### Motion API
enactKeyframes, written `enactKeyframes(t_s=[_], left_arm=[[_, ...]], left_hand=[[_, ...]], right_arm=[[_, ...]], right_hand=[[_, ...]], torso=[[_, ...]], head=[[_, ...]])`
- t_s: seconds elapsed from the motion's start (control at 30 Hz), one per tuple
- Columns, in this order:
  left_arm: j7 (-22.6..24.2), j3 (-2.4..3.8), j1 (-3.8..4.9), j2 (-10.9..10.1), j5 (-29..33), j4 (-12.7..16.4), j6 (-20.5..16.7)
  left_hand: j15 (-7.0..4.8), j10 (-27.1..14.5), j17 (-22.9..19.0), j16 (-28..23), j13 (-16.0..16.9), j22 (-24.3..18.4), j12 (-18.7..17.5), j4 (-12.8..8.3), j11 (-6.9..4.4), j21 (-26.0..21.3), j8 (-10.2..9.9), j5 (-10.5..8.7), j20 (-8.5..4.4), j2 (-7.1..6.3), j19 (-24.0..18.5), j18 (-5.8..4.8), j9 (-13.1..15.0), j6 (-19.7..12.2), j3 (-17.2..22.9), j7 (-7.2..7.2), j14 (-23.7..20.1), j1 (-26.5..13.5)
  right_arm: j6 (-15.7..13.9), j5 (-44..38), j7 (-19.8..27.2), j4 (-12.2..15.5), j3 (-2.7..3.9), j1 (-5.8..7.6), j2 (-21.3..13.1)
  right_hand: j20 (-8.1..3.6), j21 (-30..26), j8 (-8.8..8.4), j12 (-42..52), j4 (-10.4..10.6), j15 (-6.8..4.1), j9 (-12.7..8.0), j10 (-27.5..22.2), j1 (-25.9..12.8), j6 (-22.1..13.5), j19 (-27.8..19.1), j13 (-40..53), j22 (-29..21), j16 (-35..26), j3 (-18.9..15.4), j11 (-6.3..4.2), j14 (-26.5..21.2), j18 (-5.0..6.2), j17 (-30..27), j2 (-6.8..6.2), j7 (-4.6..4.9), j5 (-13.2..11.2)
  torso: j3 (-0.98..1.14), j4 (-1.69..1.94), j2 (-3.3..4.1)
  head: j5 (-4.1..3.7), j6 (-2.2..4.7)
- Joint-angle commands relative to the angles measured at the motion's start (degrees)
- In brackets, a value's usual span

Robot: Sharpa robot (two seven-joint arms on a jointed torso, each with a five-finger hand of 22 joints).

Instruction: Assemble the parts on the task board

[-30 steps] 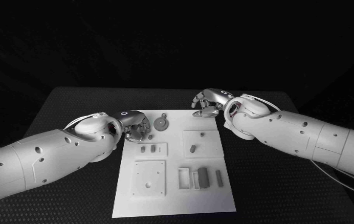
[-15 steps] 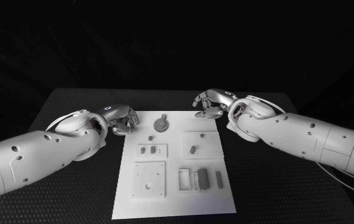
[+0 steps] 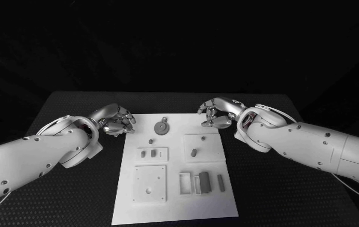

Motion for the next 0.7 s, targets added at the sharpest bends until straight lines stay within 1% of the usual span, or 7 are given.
enactKeyframes(t_s=[0.03,0.17,0.23,0.43,0.53,0.63,0.7], left_arm=[[4.81,0.04,0.04,-0.67,13.62,1.03,-2.03],[6.62,0.03,0.03,-1.45,20.10,1.65,-2.06],[7.39,0.03,0.03,-1.83,23.19,1.94,-2.35],[10.20,0.02,0.03,-2.52,30.57,2.14,-2.28],[11.65,0.02,0.03,-2.65,33.26,2.14,-1.90],[12.59,0.02,0.03,-2.80,35.19,2.08,-1.08],[12.80,0.02,0.03,-2.82,35.21,2.06,-0.90]], left_hand=[[0.30,-1.37,-0.98,-2.18,-0.11,0.01,-0.54,0.02,0.42,-1.71,0.37,0.13,0.32,0.10,-2.25,4.46,0.08,-0.03,-0.60,0.12,-2.05,-0.91],[1.00,-3.05,-2.39,-4.99,-0.48,-1.42,-0.91,0.16,1.18,-4.09,0.15,0.32,0.99,0.36,-4.23,3.94,-0.06,-0.80,-1.10,0.41,-3.61,-1.98],[1.33,-3.66,-3.11,-6.42,-0.71,-2.28,-0.79,0.10,1.41,-5.27,0.11,0.28,1.28,0.30,-4.84,3.77,-0.11,-1.12,-1.28,0.53,-4.01,-2.31],[1.49,-3.87,-4.11,-8.55,-0.98,-3.78,-0.48,0.13,1.60,-7.18,0.34,0.22,1.62,0.57,-5.31,3.44,-0.09,-1.19,-1.64,0.53,-4.24,-2.73],[1.60,-4.07,-4.37,-9.23,-1.13,-4.24,-0.53,0.11,1.69,-7.87,0.42,0.22,1.70,0.78,-5.57,3.28,-0.11,-1.23,-1.82,0.52,-4.47,-2.91],[2.62,-6.36,-5.58,-12.14,-2.01,-5.64,-0.93,0.12,2.69,-10.34,0.44,0.24,2.55,1.17,-8.22,2.59,-0.19,-1.44,-1.68,0.57,-6.94,-3.24],[2.77,-6.61,-5.87,-12.86,-2.24,-6.07,-0.79,0.10,2.83,-10.94,0.47,0.25,2.71,1.26,-8.53,2.49,-0.21,-1.52,-1.68,0.60,-7.16,-3.27]], right_arm=[[3.10,-4.39,1.61,0.92,-0.38,-0.36,-0.70],[4.48,-8.64,1.13,1.91,-1.26,-0.60,-1.41],[4.63,-11.48,0.61,2.28,-1.43,-0.72,-1.60],[6.43,-17.66,-1.73,2.54,-2.08,-1.31,-1.58],[6.33,-18.90,-2.35,2.32,-2.24,-1.68,-1.32],[5.19,-20.38,-2.99,2.05,-2.32,-2.33,-0.77],[4.99,-20.63,-3.12,1.95,-2.33,-2.68,-0.54]], right_hand=[[0.37,0.36,0.64,-8.94,0.04,0.36,0.24,-1.31,1.02,1.21,1.84,-5.97,0.16,0.21,-0.20,2.30,2.20,0.67,-0.69,0.39,1.76,-0.06],[0.04,1.43,0.94,-12.86,-0.02,0.44,0.33,-1.50,1.65,1.55,4.16,-8.23,0.44,1.54,-0.54,2.43,4.59,1.20,-0.51,0.30,1.46,-0.16],[-0.57,1.82,1.14,-15.62,0.08,0.55,0.31,0.00,1.93,1.79,5.52,-9.98,0.48,2.03,-0.76,2.50,5.91,1.20,-0.68,0.25,1.32,-0.04],[-1.19,2.27,1.53,-18.67,0.00,0.34,0.27,2.21,2.08,2.52,6.92,-11.90,0.68,2.74,-1.09,2.39,7.27,1.20,-0.85,0.04,0.99,-0.10],[-1.33,2.28,1.65,-20.10,0.02,0.53,0.23,2.10,2.07,2.80,7.14,-12.73,0.73,2.82,-1.10,2.62,7.43,1.20,-0.96,-0.07,0.87,-0.10],[-1.39,2.18,1.56,-21.86,0.02,1.03,0.09,1.27,2.17,2.73,7.21,-13.78,0.74,2.84,-0.99,3.17,7.45,1.20,-1.08,-0.18,0.89,-0.11],[-1.40,2.07,1.51,-23.20,0.01,1.51,-0.03,0.16,2.37,2.70,7.21,-14.56,0.71,2.81,-0.83,3.67,7.41,1.20,-1.17,-0.19,0.91,-0.09]], torso=[[-0.03,0.09,-0.01],[-0.01,0.04,-0.04],[-0.05,0.03,-0.02],[-0.11,0.04,-0.02],[-0.10,0.12,0.01],[-0.11,0.21,0.00],[-0.12,0.20,-0.01]], head=[[-0.46,-0.07],[-0.81,-0.14],[-0.93,-0.14],[-1.04,-0.21],[-1.01,-0.31],[-0.90,-0.40],[-0.83,-0.47]])
